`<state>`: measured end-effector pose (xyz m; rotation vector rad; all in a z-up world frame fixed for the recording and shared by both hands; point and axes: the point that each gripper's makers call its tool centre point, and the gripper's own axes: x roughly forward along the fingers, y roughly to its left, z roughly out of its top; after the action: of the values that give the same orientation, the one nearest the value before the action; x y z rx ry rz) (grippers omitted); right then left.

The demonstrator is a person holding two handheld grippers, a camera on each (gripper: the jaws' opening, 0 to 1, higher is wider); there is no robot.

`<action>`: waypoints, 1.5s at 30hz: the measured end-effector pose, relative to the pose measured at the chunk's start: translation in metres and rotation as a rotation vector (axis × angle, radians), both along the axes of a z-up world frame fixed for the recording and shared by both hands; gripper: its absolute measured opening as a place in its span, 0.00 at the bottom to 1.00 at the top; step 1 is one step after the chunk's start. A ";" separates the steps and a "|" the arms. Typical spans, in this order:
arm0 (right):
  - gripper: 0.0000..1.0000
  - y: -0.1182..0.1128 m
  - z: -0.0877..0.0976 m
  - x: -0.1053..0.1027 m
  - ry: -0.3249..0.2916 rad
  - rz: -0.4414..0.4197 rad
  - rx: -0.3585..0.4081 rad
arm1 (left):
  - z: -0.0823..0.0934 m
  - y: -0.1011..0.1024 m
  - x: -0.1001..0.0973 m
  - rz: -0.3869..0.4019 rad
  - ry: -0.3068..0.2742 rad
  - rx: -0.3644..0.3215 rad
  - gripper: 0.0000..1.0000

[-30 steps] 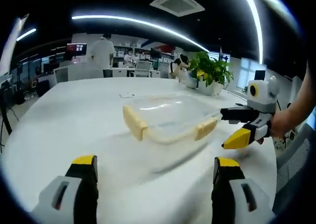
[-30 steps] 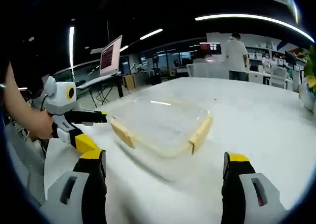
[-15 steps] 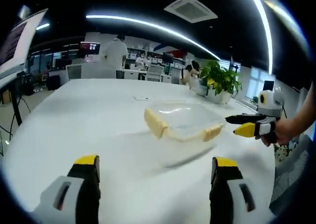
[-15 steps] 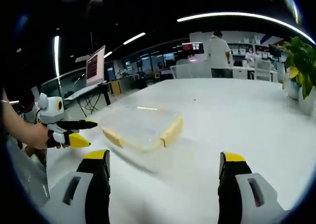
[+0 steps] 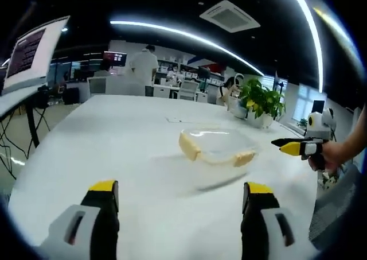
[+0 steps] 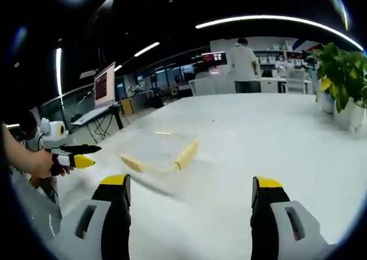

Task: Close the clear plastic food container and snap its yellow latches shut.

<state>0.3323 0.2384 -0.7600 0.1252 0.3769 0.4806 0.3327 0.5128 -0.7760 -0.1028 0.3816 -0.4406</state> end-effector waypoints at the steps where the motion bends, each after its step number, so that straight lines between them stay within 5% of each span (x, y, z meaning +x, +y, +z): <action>1: 0.86 0.000 0.001 -0.002 0.007 -0.002 0.023 | 0.000 0.002 -0.001 0.008 0.008 -0.001 0.86; 10: 0.83 -0.019 0.018 -0.019 0.030 -0.045 0.115 | 0.015 0.019 -0.022 0.039 0.019 -0.004 0.84; 24: 0.80 -0.039 0.045 -0.050 0.037 -0.043 0.156 | 0.039 0.040 -0.055 0.082 0.021 -0.027 0.80; 36: 0.79 -0.050 0.068 -0.067 0.007 -0.070 0.187 | 0.054 0.044 -0.079 0.116 0.019 -0.096 0.77; 45: 0.79 -0.053 0.076 -0.084 0.004 -0.073 0.195 | 0.069 0.042 -0.101 0.096 -0.017 -0.073 0.74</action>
<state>0.2487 0.1853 -0.6840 0.3281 0.3274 0.4449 0.2313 0.5552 -0.7066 -0.1877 0.3422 -0.3605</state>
